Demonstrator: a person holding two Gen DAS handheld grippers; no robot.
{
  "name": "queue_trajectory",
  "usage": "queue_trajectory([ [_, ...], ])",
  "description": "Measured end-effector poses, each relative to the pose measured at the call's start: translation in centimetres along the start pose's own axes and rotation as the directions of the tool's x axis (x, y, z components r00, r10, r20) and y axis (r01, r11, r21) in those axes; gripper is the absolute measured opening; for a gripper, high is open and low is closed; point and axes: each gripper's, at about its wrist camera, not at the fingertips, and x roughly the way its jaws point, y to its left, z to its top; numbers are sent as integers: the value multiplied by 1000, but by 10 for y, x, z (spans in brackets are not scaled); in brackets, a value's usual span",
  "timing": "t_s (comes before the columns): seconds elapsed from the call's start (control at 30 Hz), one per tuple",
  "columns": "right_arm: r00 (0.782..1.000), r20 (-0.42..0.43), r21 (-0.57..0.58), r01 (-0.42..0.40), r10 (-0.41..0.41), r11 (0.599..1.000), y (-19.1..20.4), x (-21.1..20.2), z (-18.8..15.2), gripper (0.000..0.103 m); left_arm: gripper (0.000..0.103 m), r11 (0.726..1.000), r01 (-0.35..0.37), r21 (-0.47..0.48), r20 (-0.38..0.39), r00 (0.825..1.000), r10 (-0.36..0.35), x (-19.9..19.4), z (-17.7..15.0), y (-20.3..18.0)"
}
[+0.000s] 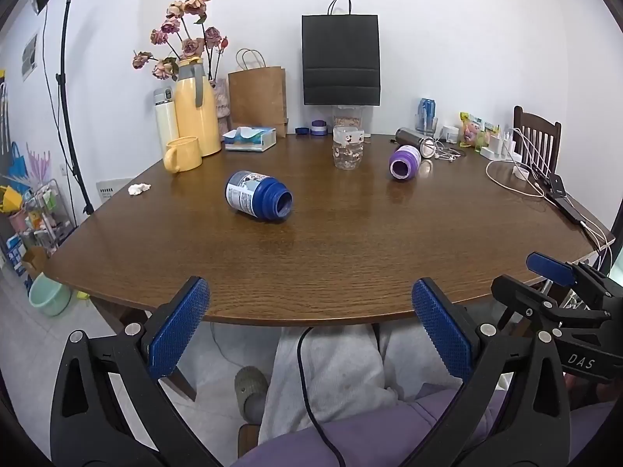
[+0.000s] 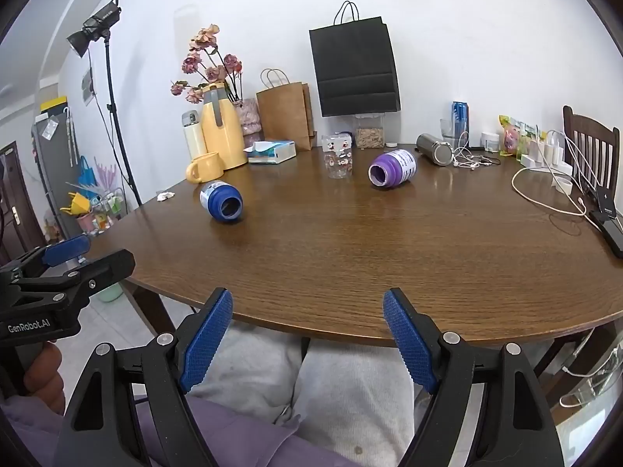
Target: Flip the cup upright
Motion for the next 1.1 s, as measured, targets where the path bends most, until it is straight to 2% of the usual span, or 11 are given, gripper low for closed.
queue_trajectory([
  [1.1,1000,-5,7,-3,3,1000,0,2,1,84,103,1000,-2,1,-19,1000,2,4,-1,-2],
])
